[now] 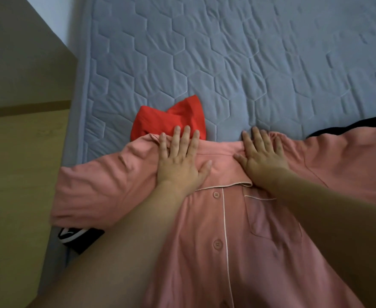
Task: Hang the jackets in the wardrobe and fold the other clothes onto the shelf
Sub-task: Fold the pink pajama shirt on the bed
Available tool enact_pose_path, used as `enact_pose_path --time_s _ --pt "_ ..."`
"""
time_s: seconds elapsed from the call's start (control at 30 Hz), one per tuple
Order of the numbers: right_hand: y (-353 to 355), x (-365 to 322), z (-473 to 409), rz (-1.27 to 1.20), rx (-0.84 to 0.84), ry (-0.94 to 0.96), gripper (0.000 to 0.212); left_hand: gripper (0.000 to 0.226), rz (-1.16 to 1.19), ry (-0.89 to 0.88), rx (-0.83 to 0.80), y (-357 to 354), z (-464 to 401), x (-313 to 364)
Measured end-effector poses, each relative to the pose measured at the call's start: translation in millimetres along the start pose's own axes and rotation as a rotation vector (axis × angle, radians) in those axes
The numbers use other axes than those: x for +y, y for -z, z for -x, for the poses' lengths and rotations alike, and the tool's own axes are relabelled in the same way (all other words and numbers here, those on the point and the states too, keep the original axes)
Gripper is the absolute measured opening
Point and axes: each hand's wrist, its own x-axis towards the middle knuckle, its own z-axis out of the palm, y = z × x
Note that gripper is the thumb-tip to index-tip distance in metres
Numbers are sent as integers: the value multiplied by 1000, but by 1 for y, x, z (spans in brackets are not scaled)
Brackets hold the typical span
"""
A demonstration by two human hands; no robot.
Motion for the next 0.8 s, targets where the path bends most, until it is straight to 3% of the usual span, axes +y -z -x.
enact_pose_path --time_s 0.1,0.2,0.27,0.33,0.43,0.5,0.53,0.57,0.63,0.8 --pt "28 -26 4 117 -36 -32 65 85 32 -55 0 11 7 -3" --pt "60 -70 18 80 31 24 76 78 177 -56 71 28 36 -37" --pt "75 -103 27 25 61 132 84 72 319 247 126 34 68 -80" --pt "86 -138 34 49 113 277 77 68 423 648 137 32 107 -129" --pt "93 -198 42 71 122 491 72 64 574 1128 -29 13 161 -198" --pt "89 -239 47 33 51 552 72 59 973 1438 -182 -3 185 -230" --pt "84 -256 48 12 8 556 71 57 1284 1498 -232 -6 192 -238" --pt "79 -274 48 0 -28 559 70 54 1570 1504 -267 -8 195 -242" --pt "67 -305 44 -15 -77 573 70 49 1825 1441 -234 -11 191 -245" --pt "56 -380 18 -100 -110 423 52 38 2045 1372 -176 -27 171 -269"
